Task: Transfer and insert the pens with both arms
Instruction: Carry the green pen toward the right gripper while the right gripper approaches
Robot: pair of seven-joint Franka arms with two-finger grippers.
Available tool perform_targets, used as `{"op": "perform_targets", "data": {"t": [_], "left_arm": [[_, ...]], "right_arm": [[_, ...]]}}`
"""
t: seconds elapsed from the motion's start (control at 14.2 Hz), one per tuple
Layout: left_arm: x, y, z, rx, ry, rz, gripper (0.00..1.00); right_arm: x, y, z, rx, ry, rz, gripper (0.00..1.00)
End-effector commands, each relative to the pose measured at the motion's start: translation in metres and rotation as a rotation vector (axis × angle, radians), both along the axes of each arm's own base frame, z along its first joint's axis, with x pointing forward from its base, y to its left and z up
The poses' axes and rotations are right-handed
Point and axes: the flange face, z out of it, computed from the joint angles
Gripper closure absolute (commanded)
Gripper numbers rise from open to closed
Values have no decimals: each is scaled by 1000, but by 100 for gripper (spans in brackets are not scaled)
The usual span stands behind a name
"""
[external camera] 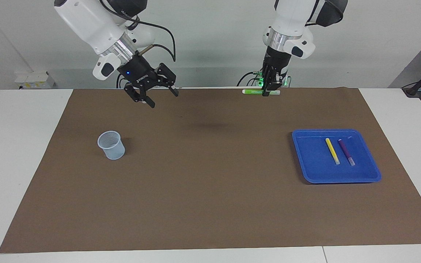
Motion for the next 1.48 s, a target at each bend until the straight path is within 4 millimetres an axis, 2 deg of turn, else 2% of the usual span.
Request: {"op": "perform_targets", "data": {"t": [0.0,0.14,0.35,0.42,0.56,0.63,0.85,0.92,0.99,1.13,1.41], "left_arm": [[-21,-11,2,20,22,24,100],[-30,-19,4,26,27,25,100],[-39,-31,3,30,29,30,100],[-40,-31,5,28,27,35,100],[-41,-31,5,28,26,35,100],[-41,-31,5,27,27,33,100],[-40,-31,5,29,24,26,100],[-40,-30,5,27,25,27,100],[-40,-30,5,28,25,29,100],[-40,-30,6,26,23,27,100],[-41,-28,9,23,16,29,100]], "right_arm": [[-9,12,-14,33,21,-37,0],[-13,15,-20,54,76,-97,0],[-17,25,-15,145,109,-105,0],[-21,38,-15,150,108,-106,0],[-22,51,-16,182,105,-154,0],[-27,66,-14,201,104,-146,0],[-40,80,-16,287,212,-232,0],[-46,91,-18,304,221,-239,0],[-47,93,-18,336,222,-281,0],[-57,113,-20,405,256,-357,0],[-80,135,-43,501,297,-447,0]]}}
